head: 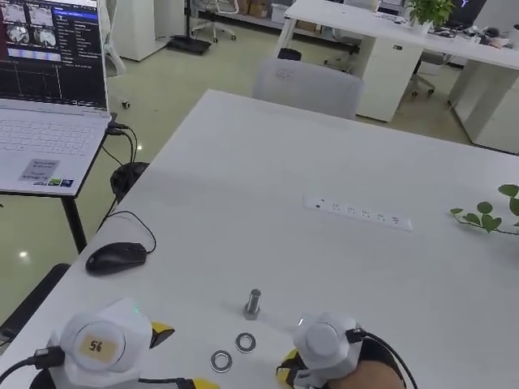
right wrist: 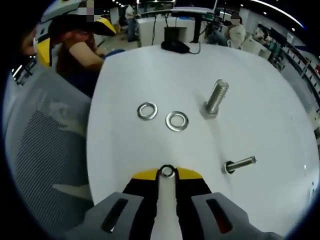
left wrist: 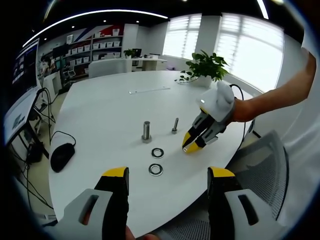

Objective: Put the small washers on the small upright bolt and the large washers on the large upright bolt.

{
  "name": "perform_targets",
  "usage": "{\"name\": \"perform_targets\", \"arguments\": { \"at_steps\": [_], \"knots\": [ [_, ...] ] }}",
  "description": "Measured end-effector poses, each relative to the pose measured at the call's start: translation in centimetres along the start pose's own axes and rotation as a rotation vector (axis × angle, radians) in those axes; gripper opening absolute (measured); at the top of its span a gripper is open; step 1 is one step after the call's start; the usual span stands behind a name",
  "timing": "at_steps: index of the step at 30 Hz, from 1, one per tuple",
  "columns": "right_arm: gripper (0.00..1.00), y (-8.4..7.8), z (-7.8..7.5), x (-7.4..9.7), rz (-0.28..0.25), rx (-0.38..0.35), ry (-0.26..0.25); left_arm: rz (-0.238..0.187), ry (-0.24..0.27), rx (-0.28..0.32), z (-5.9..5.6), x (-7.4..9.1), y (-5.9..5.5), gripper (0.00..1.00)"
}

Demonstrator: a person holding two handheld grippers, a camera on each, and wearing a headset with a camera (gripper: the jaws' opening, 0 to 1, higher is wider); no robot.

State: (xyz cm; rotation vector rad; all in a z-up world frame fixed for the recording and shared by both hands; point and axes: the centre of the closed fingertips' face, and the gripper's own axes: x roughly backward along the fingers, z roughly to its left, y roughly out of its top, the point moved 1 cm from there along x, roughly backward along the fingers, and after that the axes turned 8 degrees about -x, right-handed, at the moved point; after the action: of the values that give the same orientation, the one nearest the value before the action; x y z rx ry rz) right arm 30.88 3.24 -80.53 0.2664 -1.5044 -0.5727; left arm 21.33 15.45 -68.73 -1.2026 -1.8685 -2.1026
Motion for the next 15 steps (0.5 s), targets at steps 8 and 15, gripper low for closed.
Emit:
{"name": "perform_targets", "arguments": {
  "at_steps": [8, 15],
  "knots": [
    [0.13, -0.4, -2.2, 2.1, -0.037, -0.054, -0.068, 0.000, -0.003, -0.003, 0.0, -0.1, 0.1, 0.63],
    [0.13, -0.2, -4.5, 4.0, -0.076, -0.108, -0.125, 0.003, -0.002, -0.002, 0.0, 0.0, -0.1, 0.63]
  ]
}}
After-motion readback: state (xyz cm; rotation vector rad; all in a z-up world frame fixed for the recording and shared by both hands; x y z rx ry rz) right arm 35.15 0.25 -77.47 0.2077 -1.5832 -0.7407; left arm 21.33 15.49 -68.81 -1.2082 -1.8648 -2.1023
